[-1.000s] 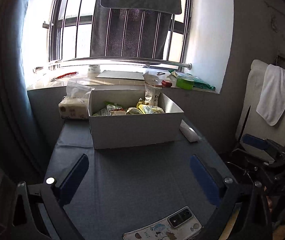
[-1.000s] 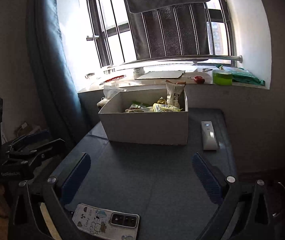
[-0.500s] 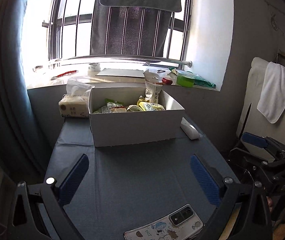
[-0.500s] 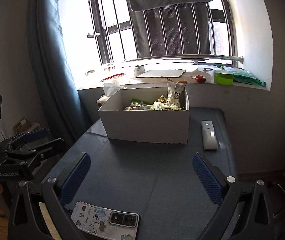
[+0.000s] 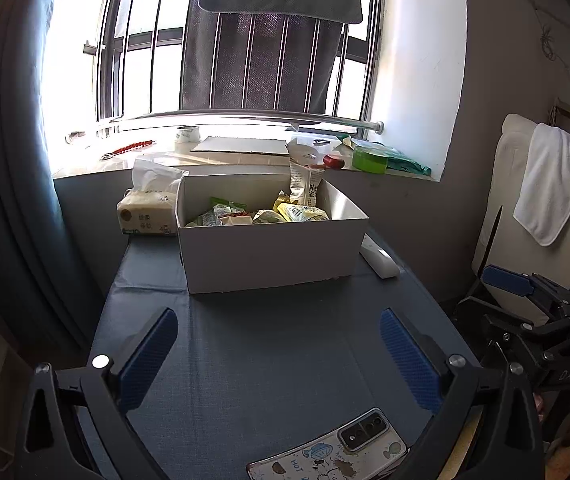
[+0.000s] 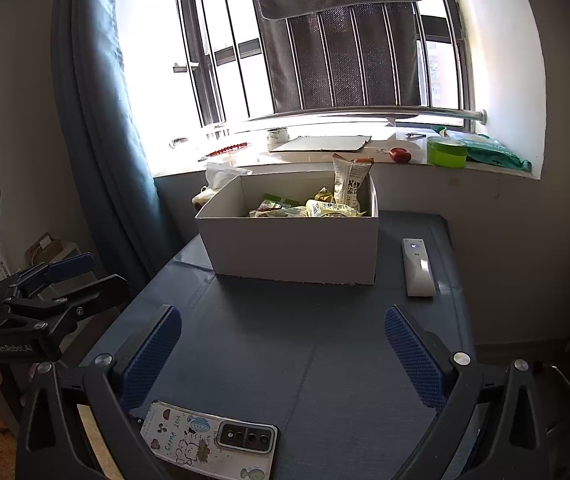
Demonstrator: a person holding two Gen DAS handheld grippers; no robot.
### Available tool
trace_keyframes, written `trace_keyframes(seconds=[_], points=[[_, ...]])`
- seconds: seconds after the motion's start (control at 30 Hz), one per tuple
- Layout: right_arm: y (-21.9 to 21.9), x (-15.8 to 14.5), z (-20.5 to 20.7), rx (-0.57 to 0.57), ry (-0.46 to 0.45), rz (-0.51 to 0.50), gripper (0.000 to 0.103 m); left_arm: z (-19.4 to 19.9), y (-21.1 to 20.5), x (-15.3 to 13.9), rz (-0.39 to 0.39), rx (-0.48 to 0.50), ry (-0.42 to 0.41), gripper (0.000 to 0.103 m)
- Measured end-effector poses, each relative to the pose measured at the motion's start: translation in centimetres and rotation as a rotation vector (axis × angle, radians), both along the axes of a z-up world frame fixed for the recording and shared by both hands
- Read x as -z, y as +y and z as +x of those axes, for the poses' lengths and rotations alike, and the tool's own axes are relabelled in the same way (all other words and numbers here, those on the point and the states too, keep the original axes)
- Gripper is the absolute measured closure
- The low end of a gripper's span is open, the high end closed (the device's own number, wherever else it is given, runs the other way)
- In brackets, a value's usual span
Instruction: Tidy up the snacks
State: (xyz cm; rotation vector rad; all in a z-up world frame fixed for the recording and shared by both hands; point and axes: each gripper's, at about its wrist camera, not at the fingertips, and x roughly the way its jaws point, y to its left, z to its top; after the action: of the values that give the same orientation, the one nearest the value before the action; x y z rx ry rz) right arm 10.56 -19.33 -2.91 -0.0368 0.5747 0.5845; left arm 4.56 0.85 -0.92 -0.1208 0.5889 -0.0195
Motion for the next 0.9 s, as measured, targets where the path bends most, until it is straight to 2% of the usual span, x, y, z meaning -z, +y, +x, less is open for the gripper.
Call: trace_keyframes(seconds=[0.9], points=[[0.00,-0.09,0.06,-0.007,0.001,-0.003,0.000,0.12,-0.30,-0.09,0.025,0.003,0.010,0.000]])
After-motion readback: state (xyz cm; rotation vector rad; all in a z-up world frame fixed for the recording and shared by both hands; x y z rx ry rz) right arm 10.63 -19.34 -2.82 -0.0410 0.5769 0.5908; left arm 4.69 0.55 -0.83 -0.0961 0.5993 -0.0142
